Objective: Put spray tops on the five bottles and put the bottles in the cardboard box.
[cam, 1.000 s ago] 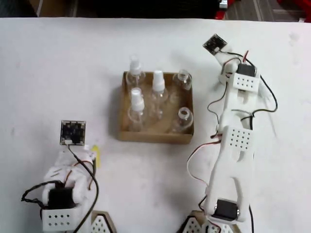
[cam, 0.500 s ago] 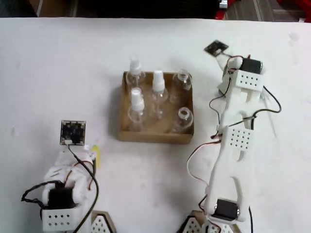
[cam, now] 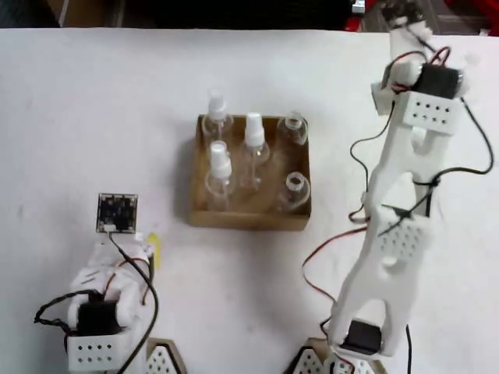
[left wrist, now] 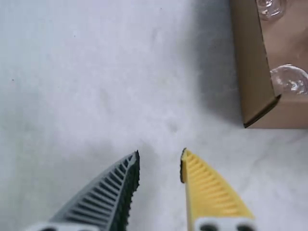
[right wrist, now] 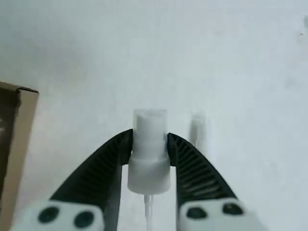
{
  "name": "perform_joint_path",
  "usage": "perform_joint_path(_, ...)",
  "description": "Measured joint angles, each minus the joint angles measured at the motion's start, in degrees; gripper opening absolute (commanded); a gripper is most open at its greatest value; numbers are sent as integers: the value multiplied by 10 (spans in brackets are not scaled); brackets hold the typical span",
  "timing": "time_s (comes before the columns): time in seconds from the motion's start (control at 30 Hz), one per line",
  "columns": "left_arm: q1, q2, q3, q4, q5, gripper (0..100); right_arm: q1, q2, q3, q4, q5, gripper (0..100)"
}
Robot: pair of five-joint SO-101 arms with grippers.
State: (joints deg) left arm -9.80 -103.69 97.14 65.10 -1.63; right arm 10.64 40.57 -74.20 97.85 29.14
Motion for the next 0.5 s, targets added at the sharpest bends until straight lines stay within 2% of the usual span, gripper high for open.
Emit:
perform_joint_path(0.13,0,0,0,0,0,135,-5,-156,160,0,-13,16)
perform_joint_path(0.23,0,0,0,0,0,135,-18,-261,254,0,-59,16)
perform_joint_path(0.4,0,0,0,0,0,135,-53,-399,348,0,-164,16)
perform_joint_path(0.5,0,0,0,0,0,134,-77,-455,379,0,-190,16)
